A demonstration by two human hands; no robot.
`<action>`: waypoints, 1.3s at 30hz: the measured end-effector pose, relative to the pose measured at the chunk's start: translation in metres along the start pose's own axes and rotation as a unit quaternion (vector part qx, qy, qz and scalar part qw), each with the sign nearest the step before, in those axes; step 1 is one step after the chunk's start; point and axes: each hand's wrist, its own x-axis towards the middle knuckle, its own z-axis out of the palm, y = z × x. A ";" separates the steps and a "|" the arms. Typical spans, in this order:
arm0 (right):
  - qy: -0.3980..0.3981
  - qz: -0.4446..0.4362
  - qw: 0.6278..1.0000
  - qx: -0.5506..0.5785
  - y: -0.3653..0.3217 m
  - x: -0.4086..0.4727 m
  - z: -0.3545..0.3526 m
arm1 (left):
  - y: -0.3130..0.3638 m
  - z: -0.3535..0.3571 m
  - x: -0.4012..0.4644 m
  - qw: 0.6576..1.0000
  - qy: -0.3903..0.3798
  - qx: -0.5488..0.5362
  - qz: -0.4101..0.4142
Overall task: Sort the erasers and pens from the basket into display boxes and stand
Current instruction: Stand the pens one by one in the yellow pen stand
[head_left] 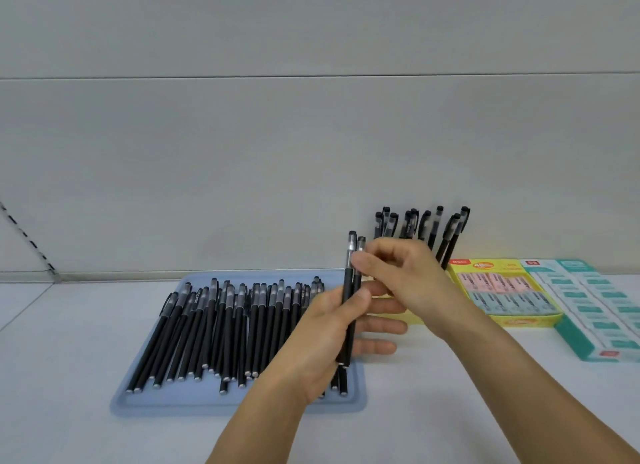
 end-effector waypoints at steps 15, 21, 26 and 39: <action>0.237 -0.068 0.948 -0.200 0.032 0.020 -0.044 | -0.005 -0.016 0.007 0.986 0.163 -0.028 -0.026; 0.207 -0.080 0.938 -0.266 0.035 0.029 -0.044 | -0.006 -0.016 0.006 0.984 0.164 -0.059 -0.031; 0.160 -0.037 0.937 -0.308 0.032 0.035 -0.039 | -0.009 -0.016 0.006 0.987 0.160 -0.009 -0.003; 0.243 -0.013 0.970 -0.007 0.024 -0.009 -0.046 | -0.038 -0.006 0.021 0.794 0.042 0.596 0.116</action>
